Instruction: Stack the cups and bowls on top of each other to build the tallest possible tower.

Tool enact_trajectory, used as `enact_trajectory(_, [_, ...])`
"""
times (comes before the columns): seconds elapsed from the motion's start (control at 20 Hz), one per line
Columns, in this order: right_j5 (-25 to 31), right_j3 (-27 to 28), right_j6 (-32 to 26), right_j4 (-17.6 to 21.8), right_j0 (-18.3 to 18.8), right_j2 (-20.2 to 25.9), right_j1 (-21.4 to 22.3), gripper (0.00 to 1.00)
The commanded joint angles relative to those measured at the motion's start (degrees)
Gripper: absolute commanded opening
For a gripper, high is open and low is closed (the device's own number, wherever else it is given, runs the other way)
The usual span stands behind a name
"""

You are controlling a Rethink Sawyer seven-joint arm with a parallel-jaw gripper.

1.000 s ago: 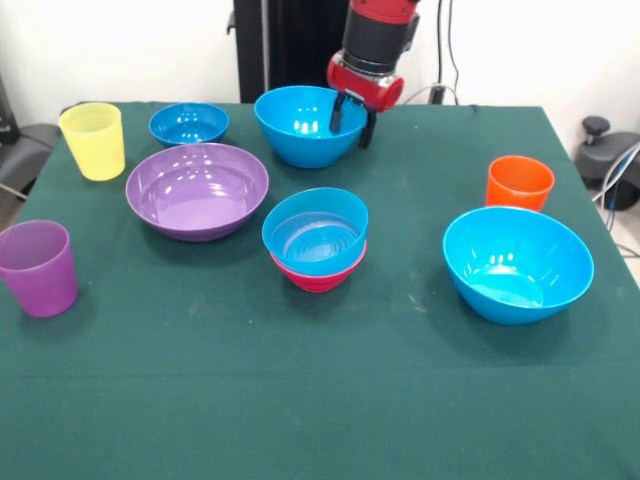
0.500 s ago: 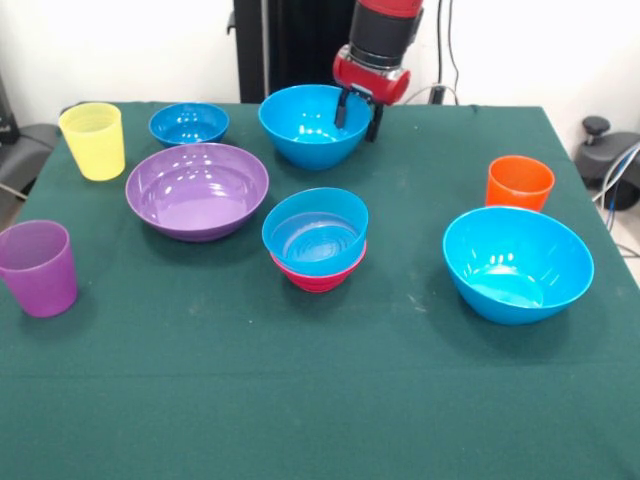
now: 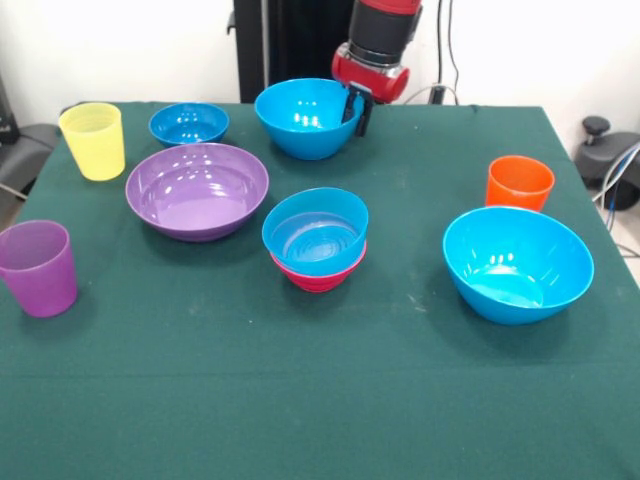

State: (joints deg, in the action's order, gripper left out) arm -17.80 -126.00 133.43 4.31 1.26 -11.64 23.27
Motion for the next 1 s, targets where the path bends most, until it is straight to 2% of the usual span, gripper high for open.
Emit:
enact_trajectory(0.05, [1.6,5.1,3.4,2.4,0.0,5.8,-1.6,0.0])
enact_trajectory(0.25, [1.9,6.3,1.8,3.1,-1.4,4.0,-0.8,0.0])
enact_trajectory(0.55, [5.2,6.4,0.5,4.8,-0.4,4.6,1.7,0.0])
enact_trajectory(0.85, [15.4,3.0,-1.4,6.7,1.6,7.0,12.9,0.0])
enact_trajectory(1.0, [20.0,2.9,-2.5,7.6,2.6,8.2,17.2,0.0])
